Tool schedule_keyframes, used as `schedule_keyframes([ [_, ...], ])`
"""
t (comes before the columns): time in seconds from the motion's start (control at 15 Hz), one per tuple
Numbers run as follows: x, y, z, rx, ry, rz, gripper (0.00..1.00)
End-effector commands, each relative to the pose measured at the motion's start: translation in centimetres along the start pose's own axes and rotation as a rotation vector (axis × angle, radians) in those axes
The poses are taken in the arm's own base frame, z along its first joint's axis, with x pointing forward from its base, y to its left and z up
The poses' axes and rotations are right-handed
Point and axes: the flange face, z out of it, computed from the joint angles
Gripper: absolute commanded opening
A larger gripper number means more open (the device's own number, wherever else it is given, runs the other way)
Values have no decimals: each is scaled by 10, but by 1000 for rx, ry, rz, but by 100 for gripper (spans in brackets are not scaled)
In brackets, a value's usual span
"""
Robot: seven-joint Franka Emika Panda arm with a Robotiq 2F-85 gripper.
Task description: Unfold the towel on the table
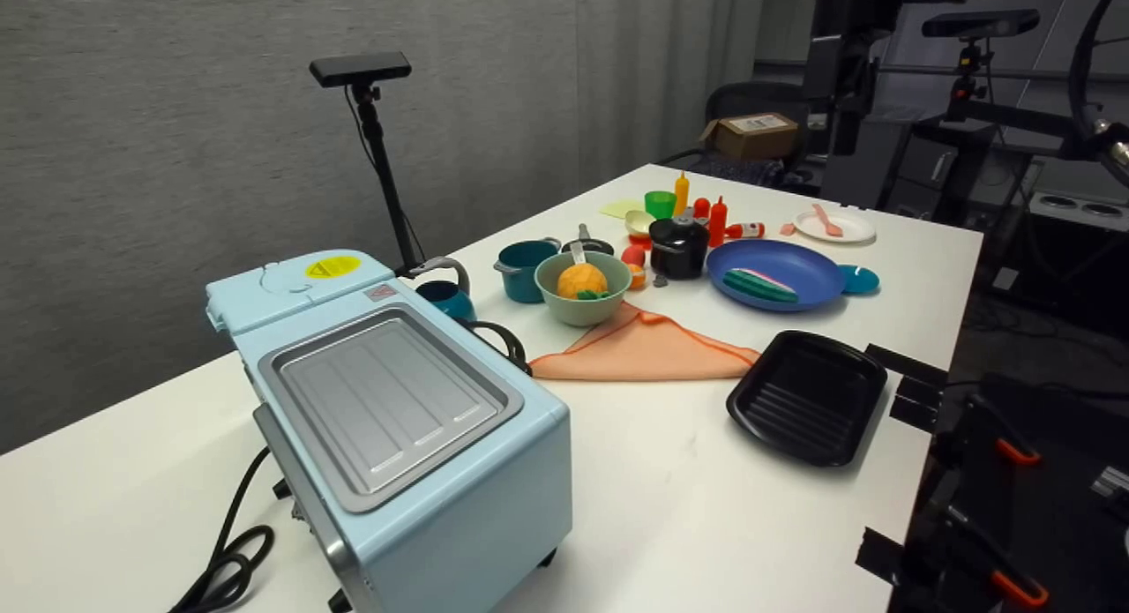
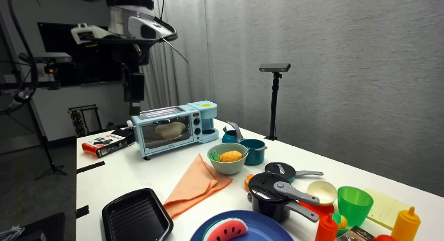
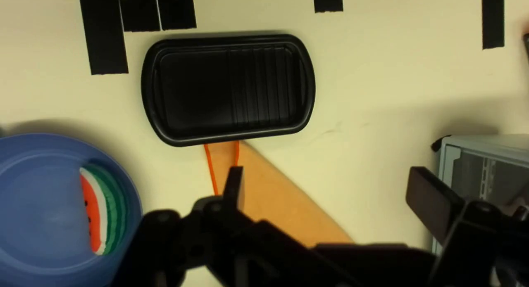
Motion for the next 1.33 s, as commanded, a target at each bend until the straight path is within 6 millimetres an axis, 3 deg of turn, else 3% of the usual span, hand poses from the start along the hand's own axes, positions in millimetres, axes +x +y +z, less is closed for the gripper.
schedule_keyframes([
  [0.0, 16, 26, -2, -44, 105, 62, 100],
  [0.53, 65, 94, -18, -200, 286, 168, 100],
  [0.67, 65, 95, -28, -172, 282, 153, 100],
  [0.73, 58, 93, -15, -177, 274, 157, 100],
  [1.13, 63, 94, -22, -179, 287, 158, 100],
  [1.27, 71, 101, -21, -130, 337, 290, 100],
])
